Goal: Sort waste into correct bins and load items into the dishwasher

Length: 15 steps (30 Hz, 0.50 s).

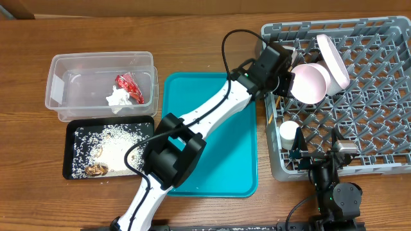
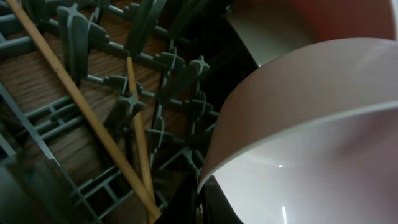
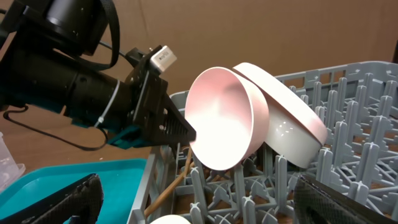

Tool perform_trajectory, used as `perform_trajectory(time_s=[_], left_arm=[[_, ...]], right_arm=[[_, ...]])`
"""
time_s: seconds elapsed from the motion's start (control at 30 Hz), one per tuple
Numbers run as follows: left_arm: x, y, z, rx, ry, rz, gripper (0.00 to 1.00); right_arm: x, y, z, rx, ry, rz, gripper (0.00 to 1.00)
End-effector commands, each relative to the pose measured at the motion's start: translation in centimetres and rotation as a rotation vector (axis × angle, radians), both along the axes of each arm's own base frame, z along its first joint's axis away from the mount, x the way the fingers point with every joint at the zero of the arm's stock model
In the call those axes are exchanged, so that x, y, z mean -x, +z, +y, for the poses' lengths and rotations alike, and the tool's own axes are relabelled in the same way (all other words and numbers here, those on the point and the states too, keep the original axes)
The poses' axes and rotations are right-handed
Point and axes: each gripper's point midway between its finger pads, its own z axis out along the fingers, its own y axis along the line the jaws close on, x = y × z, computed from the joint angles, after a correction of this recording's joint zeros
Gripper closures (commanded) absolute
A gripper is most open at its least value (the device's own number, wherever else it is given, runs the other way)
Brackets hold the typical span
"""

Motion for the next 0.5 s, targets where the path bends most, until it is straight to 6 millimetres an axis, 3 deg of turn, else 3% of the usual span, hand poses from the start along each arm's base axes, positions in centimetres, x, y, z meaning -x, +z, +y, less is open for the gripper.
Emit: perform_trajectory(time_s=[0.0,0.23,0.47], left_arm=[[-0.8,0.5,0.5,0.015,0.002,0.011,0.96],[-1.6,4.1,1.2,0.025,0.005,-0.018,0.96],[-1.6,5.5,2.1,-0.016,0.007,-0.045,0.96]], right_arm=[[0.0,-0.2,-0.2,-0.003,-0.009,-0.003,0.00],[0.0,-0.2,-0.2,-0.003,-0.009,-0.003,0.00],[0.0,-0.2,-0.2,-0.003,-0.009,-0.003,0.00]])
